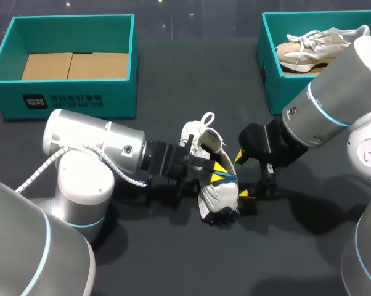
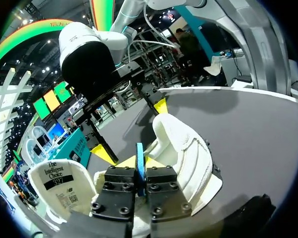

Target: Take the shoe out of the shoebox, open the shoe tongue, remove and reinsert the insole, then place the shoe into the shoebox

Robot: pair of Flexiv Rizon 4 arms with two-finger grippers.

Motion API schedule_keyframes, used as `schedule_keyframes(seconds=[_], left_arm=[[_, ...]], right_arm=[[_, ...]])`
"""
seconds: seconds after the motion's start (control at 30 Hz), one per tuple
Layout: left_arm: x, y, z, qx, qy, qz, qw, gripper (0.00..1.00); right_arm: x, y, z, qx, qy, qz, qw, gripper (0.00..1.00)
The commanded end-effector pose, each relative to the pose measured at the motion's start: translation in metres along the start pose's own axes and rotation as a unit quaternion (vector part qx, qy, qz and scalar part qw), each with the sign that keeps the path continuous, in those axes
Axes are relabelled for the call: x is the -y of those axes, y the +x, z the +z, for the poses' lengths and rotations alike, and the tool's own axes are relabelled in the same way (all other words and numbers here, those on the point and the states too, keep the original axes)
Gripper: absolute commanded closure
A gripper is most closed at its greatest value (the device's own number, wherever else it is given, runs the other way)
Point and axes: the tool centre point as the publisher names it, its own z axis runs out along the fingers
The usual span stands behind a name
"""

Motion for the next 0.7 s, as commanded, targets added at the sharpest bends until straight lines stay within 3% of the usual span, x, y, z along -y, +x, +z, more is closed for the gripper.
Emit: schedule_keyframes(seconds=[0.03,0.37,0.7], left_arm=[[0.003,-0.005,-0.006,-0.010,0.005,0.000,1.000,0.75],[0.018,-0.003,-0.017,-0.035,0.003,0.008,0.999,0.68],[0.025,0.001,-0.027,-0.091,-0.015,0.020,0.996,0.67]], right_arm=[[0.000,0.001,0.001,0.001,0.000,0.000,1.000,0.00],[0.000,0.001,0.001,0.001,0.000,0.000,1.000,0.00],[0.025,0.004,-0.040,0.015,0.011,0.037,0.999,0.00]])
